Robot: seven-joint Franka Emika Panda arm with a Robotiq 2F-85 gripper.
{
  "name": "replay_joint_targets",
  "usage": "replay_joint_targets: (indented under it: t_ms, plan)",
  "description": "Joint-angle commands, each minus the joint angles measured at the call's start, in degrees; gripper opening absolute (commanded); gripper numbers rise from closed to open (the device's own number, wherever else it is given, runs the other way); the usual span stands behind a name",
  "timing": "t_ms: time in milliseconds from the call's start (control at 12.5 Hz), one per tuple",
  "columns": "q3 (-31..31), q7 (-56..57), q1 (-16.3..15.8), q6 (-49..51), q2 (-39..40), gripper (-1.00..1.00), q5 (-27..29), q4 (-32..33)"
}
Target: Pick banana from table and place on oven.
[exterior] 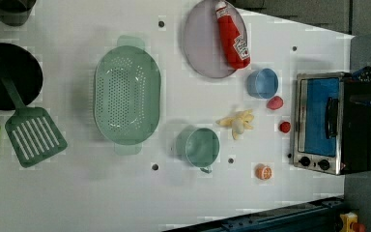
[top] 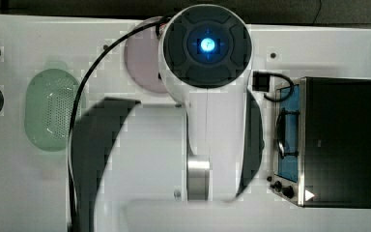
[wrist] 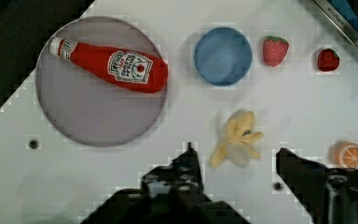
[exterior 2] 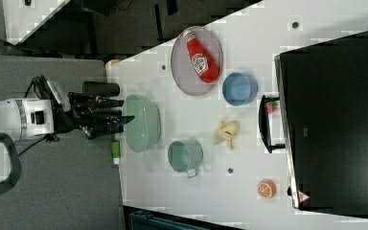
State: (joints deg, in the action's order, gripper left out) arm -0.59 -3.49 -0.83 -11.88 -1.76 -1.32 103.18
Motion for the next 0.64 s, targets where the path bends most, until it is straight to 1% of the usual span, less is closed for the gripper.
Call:
replay_joint_targets:
  t_ms: [80, 240, 480, 640]
  plan:
    - [-3.0, -1.1, 1.5, 7.5, -21.9, 0.59, -0.1, 13.6]
    - [-2.9, -1.1, 1.5, 7.5, -21.9, 0.99, -0.1, 13.6]
    - [-2.9, -1.1, 1.5, 6.8, -20.5, 1.00, -0.1, 14.3]
    - [-2.9, -1.1, 1.5, 4.5, -18.3, 1.00, -0.1, 16.0]
